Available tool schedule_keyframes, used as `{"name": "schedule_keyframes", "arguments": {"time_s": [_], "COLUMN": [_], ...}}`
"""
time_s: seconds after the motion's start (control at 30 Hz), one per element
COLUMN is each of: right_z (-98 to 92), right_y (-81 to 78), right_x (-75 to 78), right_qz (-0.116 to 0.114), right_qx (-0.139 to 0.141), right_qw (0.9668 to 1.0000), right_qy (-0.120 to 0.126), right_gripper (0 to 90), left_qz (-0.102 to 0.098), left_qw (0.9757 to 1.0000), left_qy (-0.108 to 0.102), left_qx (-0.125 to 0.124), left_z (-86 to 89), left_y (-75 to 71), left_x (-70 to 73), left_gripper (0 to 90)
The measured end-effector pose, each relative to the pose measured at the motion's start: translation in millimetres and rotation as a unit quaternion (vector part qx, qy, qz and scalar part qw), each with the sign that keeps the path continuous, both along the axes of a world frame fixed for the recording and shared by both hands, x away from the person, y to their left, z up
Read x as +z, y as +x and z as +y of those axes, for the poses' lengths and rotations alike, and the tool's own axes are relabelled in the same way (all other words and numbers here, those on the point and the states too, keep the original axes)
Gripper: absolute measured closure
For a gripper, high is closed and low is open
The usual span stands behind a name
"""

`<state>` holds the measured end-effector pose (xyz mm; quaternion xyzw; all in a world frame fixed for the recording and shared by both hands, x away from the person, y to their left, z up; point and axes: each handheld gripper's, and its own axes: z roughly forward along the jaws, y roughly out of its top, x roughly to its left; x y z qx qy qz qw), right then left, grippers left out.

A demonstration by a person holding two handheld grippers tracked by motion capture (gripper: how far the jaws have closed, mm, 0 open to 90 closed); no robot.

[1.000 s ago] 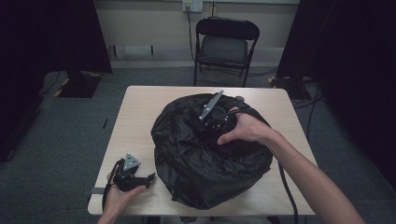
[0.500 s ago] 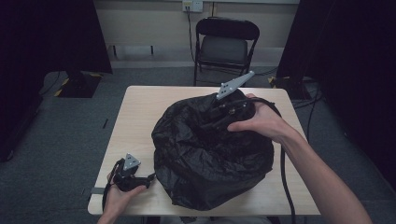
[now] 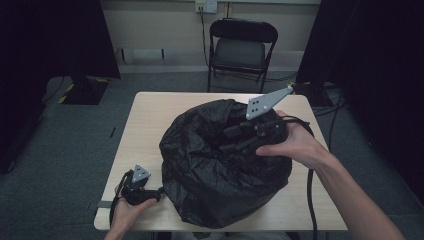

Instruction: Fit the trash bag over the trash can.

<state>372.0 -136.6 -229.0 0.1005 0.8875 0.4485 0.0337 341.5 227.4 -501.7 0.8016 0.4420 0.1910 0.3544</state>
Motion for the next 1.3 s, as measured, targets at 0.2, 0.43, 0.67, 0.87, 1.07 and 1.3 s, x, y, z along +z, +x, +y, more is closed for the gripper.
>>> {"name": "schedule_keyframes", "arguments": {"time_s": [0.2, 0.43, 0.67, 0.87, 1.07, 1.3], "right_z": [10.7, 35.8, 54.9, 61.8, 65.4, 63.6], "right_y": [-16.1, -18.8, -12.8, -12.3, -14.3, -6.1], "right_x": [2.9, -22.0, -58.8, -73.4, -90.1, -68.4], "right_qz": [-0.023, -0.007, 0.014, 0.018, 0.022, 0.011], "right_qx": [0.088, 0.130, 0.150, 0.155, 0.163, 0.113], "right_qw": [0.9956, 0.9899, 0.9755, 0.9596, 0.9396, 0.9676], "right_qy": [0.020, -0.055, -0.160, -0.234, -0.300, -0.225], "right_gripper": [74.2, 73.9, 72.6, 68.0, 61.5, 43.7], "left_qz": [0.000, 0.000, 0.000, 0.000, 0.000, 0.000], "left_qw": [1.0000, 1.0000, 1.0000, 1.0000, 1.0000, 1.0000], "left_qy": [0.000, -0.001, -0.001, 0.000, -0.001, -0.001], "left_qx": [0.000, 0.000, 0.000, 0.000, 0.000, 0.000], "left_z": [0.0, -0.1, 0.0, 0.0, 0.0, 0.0], "left_y": [0.0, 0.0, 0.0, 0.0, 0.0, 0.1], "left_x": [0.0, 0.0, 0.0, 0.0, -0.1, 0.0], "left_gripper": [14.7, 14.7, 14.7, 14.7, 14.7, 14.7]}}
